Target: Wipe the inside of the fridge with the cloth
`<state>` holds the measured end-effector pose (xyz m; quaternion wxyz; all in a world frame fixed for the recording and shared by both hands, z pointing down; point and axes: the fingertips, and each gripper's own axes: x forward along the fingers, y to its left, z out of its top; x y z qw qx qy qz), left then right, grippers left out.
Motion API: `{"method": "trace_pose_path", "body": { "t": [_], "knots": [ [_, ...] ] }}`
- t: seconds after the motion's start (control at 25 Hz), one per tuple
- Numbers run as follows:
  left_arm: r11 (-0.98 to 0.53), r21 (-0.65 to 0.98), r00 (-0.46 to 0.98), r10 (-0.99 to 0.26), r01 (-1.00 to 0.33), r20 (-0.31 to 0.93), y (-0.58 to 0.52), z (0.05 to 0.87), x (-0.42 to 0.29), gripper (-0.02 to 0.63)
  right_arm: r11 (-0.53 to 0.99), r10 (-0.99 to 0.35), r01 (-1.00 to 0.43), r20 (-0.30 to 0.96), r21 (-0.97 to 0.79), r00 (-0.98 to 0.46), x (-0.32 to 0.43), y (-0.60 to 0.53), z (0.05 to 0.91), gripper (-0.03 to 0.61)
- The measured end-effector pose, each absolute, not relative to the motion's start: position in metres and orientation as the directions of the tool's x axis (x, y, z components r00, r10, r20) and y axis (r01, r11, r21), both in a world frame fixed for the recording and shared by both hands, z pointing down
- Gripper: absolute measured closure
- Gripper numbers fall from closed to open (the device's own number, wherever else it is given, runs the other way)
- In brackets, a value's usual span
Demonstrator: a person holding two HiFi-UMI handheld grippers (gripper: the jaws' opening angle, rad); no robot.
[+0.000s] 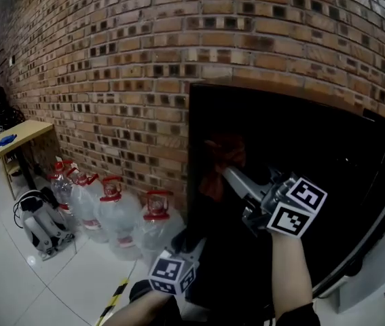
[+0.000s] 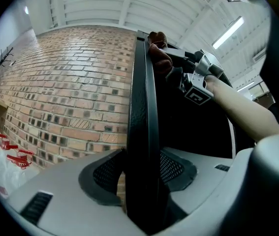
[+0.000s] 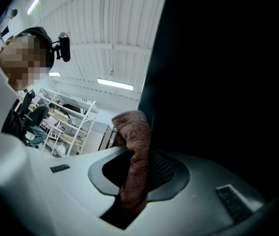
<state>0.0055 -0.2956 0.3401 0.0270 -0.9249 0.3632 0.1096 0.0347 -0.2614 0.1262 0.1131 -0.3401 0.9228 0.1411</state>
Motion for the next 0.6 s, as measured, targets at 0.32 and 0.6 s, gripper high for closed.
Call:
{"method": "trace_pose_path", "body": {
  "t": [0.32, 0.6],
  "knots": [
    [-0.735, 0.025, 0.724, -0.672, -0.677, -0.153, -0.299, 0.334, 0.009, 0.410, 0.734, -0.567, -0.647, -0.338, 0.207, -0.751, 0.048, -0.273, 0.090, 0.491],
    [-0.742, 0.001, 0.739, -0.667, -0.670, -0.094, -0.297, 0.326, 0.009, 0.405, 0.687, -0.600, -0.685, -0.344, 0.242, -0.723, 0.057, -0.304, 0.082, 0.495]
  ]
}}
